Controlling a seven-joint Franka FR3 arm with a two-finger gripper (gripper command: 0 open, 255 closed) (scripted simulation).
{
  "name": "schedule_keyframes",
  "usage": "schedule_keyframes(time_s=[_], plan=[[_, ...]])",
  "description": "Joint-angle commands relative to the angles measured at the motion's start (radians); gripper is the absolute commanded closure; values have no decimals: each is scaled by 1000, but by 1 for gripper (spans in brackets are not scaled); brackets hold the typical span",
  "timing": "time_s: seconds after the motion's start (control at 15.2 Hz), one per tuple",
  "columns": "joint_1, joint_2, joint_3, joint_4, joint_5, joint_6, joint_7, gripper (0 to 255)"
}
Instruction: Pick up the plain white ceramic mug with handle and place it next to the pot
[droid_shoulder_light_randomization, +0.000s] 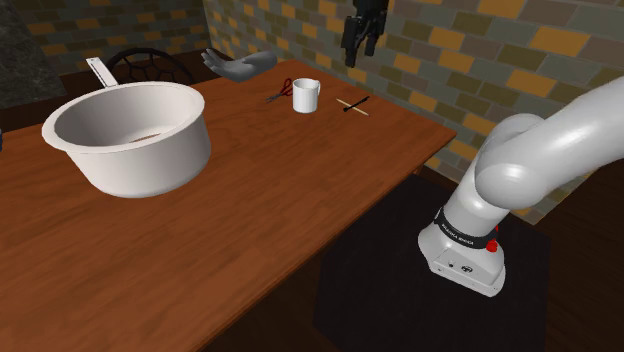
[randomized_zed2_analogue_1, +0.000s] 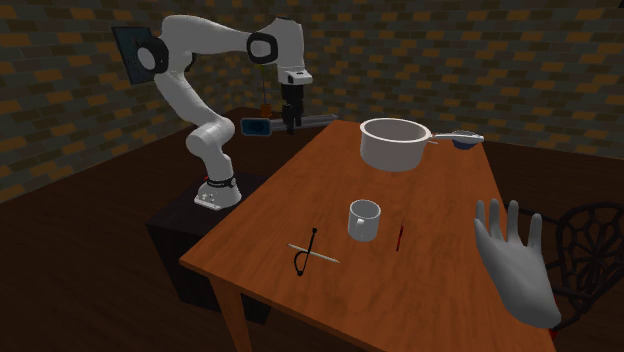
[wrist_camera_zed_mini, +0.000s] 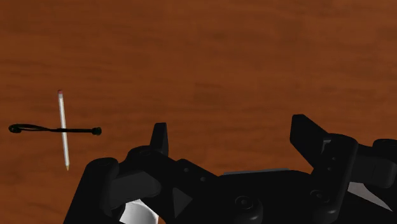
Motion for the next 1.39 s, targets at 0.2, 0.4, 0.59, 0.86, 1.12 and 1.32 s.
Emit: schedule_keyframes(time_s=[0.2, 0.4, 0.59, 0.86, 1.12, 1.32], plan=[[-2, 180, -44, 63, 0, 118, -62, 0], [-4, 288, -69, 114, 8, 175, -103, 0], [-7, 400, -90, 177, 23, 222, -146, 0], [-15, 553, -111, 279, 54, 268, -205, 0], [-29, 710, -122, 405, 92, 294, -262, 0], [-45, 831, -123, 517, 121, 298, -301, 0]])
